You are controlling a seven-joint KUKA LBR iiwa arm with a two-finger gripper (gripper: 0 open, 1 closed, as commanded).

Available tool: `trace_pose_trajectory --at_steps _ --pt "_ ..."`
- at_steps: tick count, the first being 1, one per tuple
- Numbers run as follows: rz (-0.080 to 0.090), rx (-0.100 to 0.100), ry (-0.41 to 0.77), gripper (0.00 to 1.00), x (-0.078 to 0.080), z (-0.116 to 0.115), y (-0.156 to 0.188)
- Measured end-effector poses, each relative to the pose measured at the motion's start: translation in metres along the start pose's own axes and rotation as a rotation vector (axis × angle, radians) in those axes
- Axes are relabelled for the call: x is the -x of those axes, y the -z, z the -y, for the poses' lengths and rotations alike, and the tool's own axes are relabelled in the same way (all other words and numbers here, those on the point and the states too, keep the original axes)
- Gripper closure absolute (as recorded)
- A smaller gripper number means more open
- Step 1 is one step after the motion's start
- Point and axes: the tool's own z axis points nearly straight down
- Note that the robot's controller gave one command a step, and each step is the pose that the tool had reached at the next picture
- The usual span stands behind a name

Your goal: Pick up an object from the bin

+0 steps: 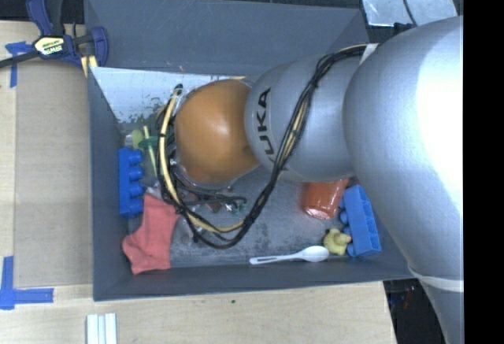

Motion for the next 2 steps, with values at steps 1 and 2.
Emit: trace_pose_trajectory --at_steps 1,2 --pt "0.000 0.000 0.000 0.00 0.0001 0.0000 0.0001" --pt "-0.014 -0.005 -0.002 0.00 0.0099 0.0006 -0.0004"
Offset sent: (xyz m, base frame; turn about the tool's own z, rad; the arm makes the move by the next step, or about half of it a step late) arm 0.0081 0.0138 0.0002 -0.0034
